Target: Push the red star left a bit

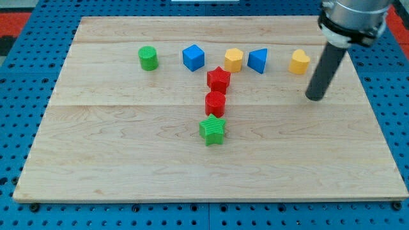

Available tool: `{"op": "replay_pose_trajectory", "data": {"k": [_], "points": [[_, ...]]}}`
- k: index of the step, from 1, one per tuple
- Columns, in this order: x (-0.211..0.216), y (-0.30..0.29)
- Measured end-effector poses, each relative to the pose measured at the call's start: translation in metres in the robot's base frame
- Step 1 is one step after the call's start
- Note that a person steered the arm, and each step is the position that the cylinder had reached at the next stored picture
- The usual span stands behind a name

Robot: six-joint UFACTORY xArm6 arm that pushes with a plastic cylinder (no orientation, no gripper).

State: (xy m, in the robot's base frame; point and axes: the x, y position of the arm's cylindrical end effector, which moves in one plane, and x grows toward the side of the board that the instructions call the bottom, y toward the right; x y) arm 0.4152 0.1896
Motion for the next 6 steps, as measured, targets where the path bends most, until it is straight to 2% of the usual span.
{"op": "replay_pose_trajectory", "data": {"k": [3,4,6], "points": [[-0.03,-0.065],[-0.056,-0.089],[-0.045,-0.117]]}}
